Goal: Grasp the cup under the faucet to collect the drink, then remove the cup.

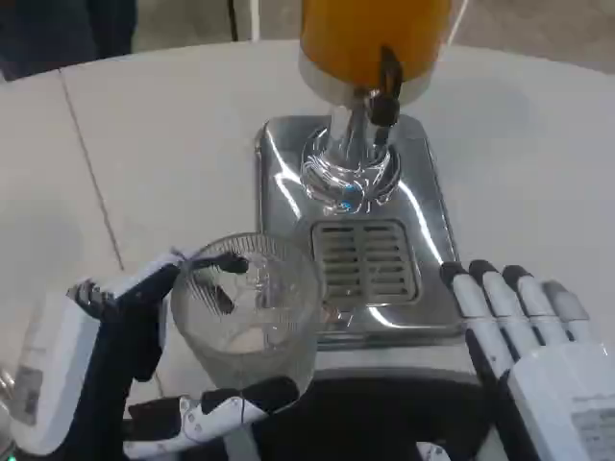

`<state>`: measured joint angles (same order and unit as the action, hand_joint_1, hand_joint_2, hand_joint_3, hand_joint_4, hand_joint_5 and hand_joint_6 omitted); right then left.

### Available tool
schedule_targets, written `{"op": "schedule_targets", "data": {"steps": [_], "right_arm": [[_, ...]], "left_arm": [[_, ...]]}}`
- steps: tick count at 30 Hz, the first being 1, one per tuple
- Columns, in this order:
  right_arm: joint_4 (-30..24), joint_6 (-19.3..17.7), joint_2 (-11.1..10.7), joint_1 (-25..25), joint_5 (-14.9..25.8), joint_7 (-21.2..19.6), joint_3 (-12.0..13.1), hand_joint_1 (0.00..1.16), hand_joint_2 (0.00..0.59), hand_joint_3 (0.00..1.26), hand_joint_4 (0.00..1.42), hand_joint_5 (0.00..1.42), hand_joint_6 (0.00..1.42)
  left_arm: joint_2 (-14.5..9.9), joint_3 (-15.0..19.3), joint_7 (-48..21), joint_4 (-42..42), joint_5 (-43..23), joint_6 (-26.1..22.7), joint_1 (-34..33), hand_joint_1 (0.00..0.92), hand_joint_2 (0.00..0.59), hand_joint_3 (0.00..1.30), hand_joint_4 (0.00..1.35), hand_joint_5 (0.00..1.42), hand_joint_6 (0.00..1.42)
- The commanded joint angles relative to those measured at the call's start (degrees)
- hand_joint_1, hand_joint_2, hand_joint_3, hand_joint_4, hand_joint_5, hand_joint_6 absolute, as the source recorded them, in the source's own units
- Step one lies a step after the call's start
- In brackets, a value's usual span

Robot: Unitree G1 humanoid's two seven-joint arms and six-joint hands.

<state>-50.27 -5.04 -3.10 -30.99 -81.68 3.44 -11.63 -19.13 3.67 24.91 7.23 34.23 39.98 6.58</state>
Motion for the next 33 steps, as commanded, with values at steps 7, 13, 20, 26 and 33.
{"op": "schedule_targets", "data": {"steps": [7,13,20,26,33], "right_arm": [[-0.8,0.0,0.0,-0.4,0.5,-0.7,0.6,0.42,0.435,0.0,0.0,0.0,0.03],[-0.4,1.2,1.0,-1.6,1.3,-1.7,1.6,0.42,0.437,0.0,0.0,0.0,0.03],[-2.4,1.0,2.1,-3.1,0.7,-1.5,1.1,0.47,0.46,0.0,0.0,0.0,0.03],[-3.7,1.2,2.2,-2.2,1.5,-0.1,2.6,0.48,0.46,0.0,0.0,0.0,0.03],[-5.4,0.5,2.1,-3.6,1.6,0.4,3.3,0.49,0.459,0.0,0.0,0.0,0.04]], "left_arm": [[0.9,0.1,-0.2,-0.6,0.7,0.4,-0.2,0.57,0.062,1.16,1.15,1.42,1.42],[2.2,-1.2,0.2,-2.2,2.8,-1.1,-2.5,0.57,0.062,1.16,1.15,1.42,1.42],[4.9,-4.0,2.5,-6.9,7.4,-5.4,-9.4,0.57,0.062,1.16,1.15,1.42,1.42],[6.5,-7.6,8.6,-16.6,11.7,-8.4,-17.7,0.57,0.062,1.16,1.15,1.42,1.42],[8.6,-12.5,14.3,-26.0,14.3,-12.1,-27.3,0.57,0.061,1.16,1.16,1.42,1.42]]}}
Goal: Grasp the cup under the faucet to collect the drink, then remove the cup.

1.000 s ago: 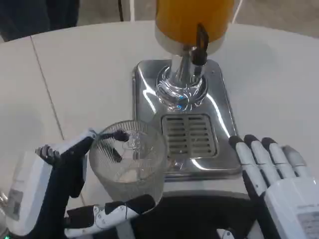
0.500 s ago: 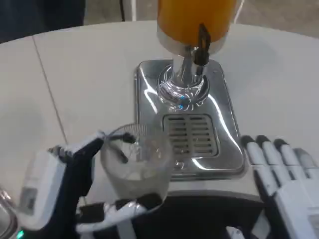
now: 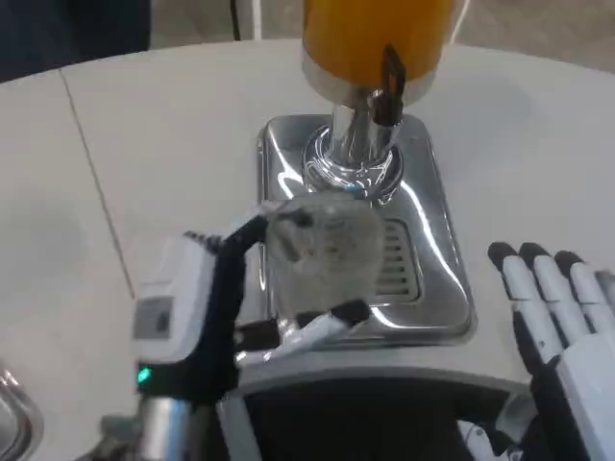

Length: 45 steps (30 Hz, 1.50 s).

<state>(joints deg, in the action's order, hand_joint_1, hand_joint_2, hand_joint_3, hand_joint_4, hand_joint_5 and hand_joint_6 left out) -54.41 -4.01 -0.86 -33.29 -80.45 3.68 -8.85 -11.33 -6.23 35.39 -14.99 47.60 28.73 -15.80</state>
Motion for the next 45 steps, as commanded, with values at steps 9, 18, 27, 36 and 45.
{"op": "schedule_targets", "data": {"steps": [9,18,27,36,45], "right_arm": [[-2.0,-1.0,-0.1,-1.7,1.0,0.4,1.6,0.49,0.459,0.0,0.0,0.0,0.04],[-3.3,-1.6,-0.3,-1.1,0.4,2.3,3.3,0.5,0.459,0.0,0.0,0.0,0.05],[-3.9,-2.4,1.0,-2.6,0.2,2.6,3.7,0.5,0.459,0.0,0.0,0.0,0.05],[-4.2,-2.8,2.8,-2.6,-1.5,3.4,3.0,0.5,0.459,0.0,0.0,0.0,0.05],[-3.8,-2.8,4.1,-2.8,-2.7,3.5,1.5,0.5,0.459,0.0,0.0,0.0,0.05]], "left_arm": [[2.0,-5.7,6.0,-10.9,-0.7,-2.6,-9.9,0.57,0.061,1.17,1.16,1.42,1.42],[3.2,-10.6,10.3,-19.9,0.5,-2.9,-15.6,0.57,0.061,1.17,1.16,1.42,1.42],[5.6,-12.0,13.9,-31.3,-1.7,-3.9,-23.9,0.57,0.061,1.17,1.16,1.42,1.42],[6.0,-13.4,17.3,-40.7,-3.4,-4.1,-29.0,0.575,0.063,1.16,1.15,1.42,1.42],[6.1,-13.6,19.2,-46.3,-4.4,-5.8,-32.5,0.586,0.072,1.14,1.12,1.42,1.42]]}}
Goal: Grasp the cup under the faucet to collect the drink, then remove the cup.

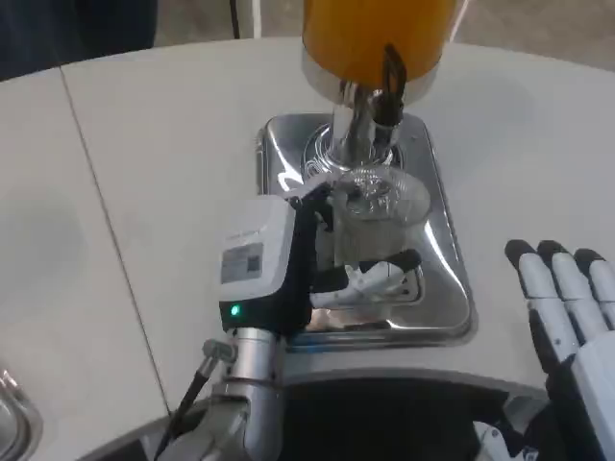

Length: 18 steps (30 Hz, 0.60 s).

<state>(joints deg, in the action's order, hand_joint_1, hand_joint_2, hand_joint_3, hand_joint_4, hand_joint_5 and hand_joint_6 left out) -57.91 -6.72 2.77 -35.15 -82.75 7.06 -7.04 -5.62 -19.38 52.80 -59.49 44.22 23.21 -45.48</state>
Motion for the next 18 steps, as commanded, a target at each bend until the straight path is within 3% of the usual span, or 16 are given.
{"op": "schedule_targets", "data": {"steps": [1,11,13,17,18], "right_arm": [[-0.2,0.0,0.6,-1.0,-0.4,0.2,-0.4,0.5,0.459,0.0,0.0,0.0,0.05],[-1.2,-0.4,0.2,-1.2,0.1,1.0,0.3,0.49,0.448,0.0,0.0,0.0,0.05],[-0.9,-0.2,0.1,-1.1,1.1,1.2,0.4,0.49,0.447,0.0,0.0,0.0,0.05],[-0.2,-0.1,-0.3,0.0,2.4,1.7,1.0,0.46,0.457,0.0,0.0,0.0,0.05],[-0.1,-0.1,-0.4,0.5,2.3,2.0,1.1,0.46,0.458,0.0,0.0,0.0,0.05]], "left_arm": [[0.2,-0.5,1.6,-2.2,-1.3,-0.4,-3.1,0.587,0.073,1.14,1.12,1.42,1.42],[0.1,-1.9,1.9,-5.0,-1.8,-2.5,-3.9,0.583,0.09,1.11,1.12,1.41,1.42],[0.0,-2.0,0.9,-5.2,-2.3,-2.2,-3.8,0.556,0.097,1.0,1.09,1.35,1.42],[-0.2,-2.2,-0.4,-5.6,-3.3,-1.9,-3.7,0.475,0.101,0.79,0.89,1.22,1.41],[-0.4,-2.3,-0.7,-5.7,-3.6,-1.8,-3.7,0.462,0.101,0.71,0.77,1.14,1.34]]}}
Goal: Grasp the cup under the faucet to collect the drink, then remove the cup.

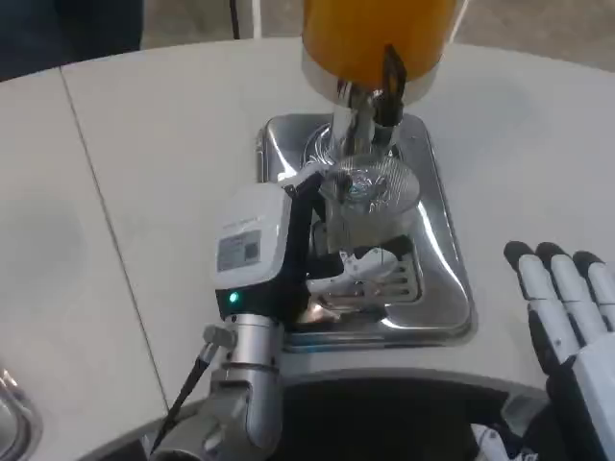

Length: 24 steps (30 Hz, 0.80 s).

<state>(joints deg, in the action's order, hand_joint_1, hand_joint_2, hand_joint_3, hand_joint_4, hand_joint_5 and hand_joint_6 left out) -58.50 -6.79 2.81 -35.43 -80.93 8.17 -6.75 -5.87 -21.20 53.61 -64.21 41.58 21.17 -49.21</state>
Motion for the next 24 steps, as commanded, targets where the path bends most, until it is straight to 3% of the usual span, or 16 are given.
{"op": "schedule_targets", "data": {"steps": [1,3,5,12,18,24], "right_arm": [[0.7,0.1,-0.5,1.3,0.9,1.2,0.9,0.44,0.444,0.0,0.0,0.0,0.05],[1.1,0.4,-0.4,2.3,1.7,2.1,0.9,0.4,0.442,0.0,0.0,0.0,0.05],[1.2,0.3,-0.4,3.1,1.5,2.7,0.8,0.37,0.44,0.0,0.0,0.0,0.05],[1.2,-0.2,-0.1,2.9,1.1,2.6,-0.6,0.33,0.443,0.0,0.0,0.0,0.05],[0.4,0.1,0.2,2.1,2.2,1.9,-0.1,0.33,0.441,0.0,0.0,0.0,0.05],[1.5,0.8,1.1,4.1,3.4,1.8,0.1,0.33,0.44,0.0,0.0,0.0,0.05]], "left_arm": [[-0.2,-0.5,-1.8,-1.0,-1.3,0.4,0.0,0.445,0.102,0.61,0.65,1.09,1.31],[-0.6,-0.5,-2.6,-0.9,-1.9,1.3,0.1,0.407,0.102,0.47,0.52,1.02,1.28],[-1.0,-0.4,-2.9,-0.8,-2.2,2.1,0.2,0.388,0.095,0.42,0.48,0.99,1.27],[-2.8,-0.4,-3.0,-0.2,-2.4,4.2,0.8,0.378,0.093,0.34,0.42,0.92,1.17],[-4.9,-0.3,-3.1,1.7,-2.5,6.4,1.8,0.373,0.09,0.31,0.39,0.87,1.11],[-9.4,-0.5,-3.5,8.6,-2.1,9.1,5.6,0.369,0.083,0.27,0.33,0.8,1.01]]}}
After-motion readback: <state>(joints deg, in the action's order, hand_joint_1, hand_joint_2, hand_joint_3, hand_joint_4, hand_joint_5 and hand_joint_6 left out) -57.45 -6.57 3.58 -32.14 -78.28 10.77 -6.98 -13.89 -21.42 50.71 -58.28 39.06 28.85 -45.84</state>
